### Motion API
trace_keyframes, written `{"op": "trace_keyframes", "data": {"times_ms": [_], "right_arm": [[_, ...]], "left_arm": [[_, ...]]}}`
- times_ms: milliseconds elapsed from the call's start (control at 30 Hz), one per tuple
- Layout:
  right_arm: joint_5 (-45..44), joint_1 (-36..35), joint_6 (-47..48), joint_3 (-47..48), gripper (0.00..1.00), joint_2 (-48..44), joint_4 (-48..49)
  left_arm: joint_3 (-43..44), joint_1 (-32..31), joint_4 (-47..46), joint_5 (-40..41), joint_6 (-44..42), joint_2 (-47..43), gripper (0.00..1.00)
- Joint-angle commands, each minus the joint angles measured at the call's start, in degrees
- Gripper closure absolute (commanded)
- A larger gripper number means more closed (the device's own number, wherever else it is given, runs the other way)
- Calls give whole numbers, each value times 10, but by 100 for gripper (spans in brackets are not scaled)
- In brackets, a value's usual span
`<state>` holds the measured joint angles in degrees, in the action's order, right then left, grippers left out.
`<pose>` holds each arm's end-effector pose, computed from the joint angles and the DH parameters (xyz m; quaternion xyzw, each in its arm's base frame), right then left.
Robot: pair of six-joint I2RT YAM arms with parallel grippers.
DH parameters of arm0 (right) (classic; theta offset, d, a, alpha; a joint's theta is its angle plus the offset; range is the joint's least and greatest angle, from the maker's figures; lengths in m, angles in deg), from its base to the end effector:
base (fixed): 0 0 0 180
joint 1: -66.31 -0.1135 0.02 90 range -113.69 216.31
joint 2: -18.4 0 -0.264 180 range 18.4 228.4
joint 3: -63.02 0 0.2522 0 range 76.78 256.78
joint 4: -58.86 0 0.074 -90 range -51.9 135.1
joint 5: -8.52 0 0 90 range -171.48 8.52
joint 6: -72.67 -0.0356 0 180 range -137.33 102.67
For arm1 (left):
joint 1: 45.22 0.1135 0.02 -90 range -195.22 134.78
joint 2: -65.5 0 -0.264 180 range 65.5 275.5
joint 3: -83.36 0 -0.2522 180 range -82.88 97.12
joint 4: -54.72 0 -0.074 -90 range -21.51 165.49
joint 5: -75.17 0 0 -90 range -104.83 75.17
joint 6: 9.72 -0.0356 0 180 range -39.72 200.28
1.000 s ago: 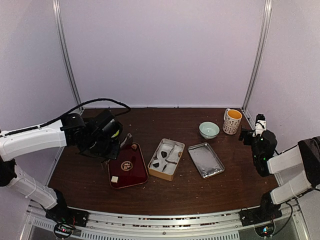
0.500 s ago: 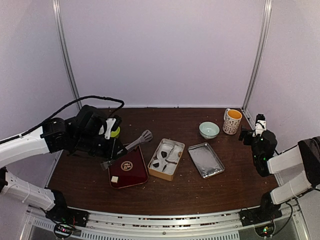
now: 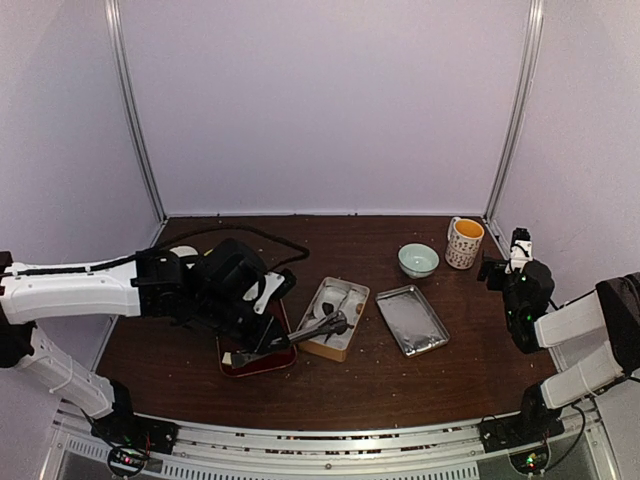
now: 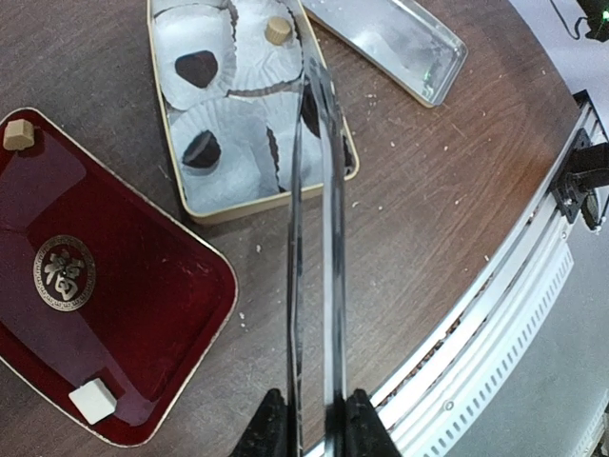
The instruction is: Pack the chocolate
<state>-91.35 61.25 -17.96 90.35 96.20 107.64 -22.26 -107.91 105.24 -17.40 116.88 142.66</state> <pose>0.2334 0.0145 0.1738 0.0323 0.7166 -0.0272 0.6962 0.1265 -0.2484 0.2708 0.2211 0.9228 -0.2536 0.1876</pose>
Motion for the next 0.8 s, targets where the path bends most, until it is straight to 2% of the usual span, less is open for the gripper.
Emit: {"op": "trace_keyframes", "data": {"times_ms": [0, 367, 600, 767], "right_arm": [[-5, 3, -6, 7, 0, 1, 0], [-5, 4, -6, 8, 0, 1, 0], [-5, 4, -6, 7, 0, 1, 0], [-5, 4, -6, 8, 0, 1, 0]], "left_arm": [[30, -5, -4, 6, -16, 21, 84], [42, -9, 6, 11, -17, 44, 83], [42, -15, 11, 25, -13, 40, 73], [42, -15, 11, 29, -12, 33, 72]]}}
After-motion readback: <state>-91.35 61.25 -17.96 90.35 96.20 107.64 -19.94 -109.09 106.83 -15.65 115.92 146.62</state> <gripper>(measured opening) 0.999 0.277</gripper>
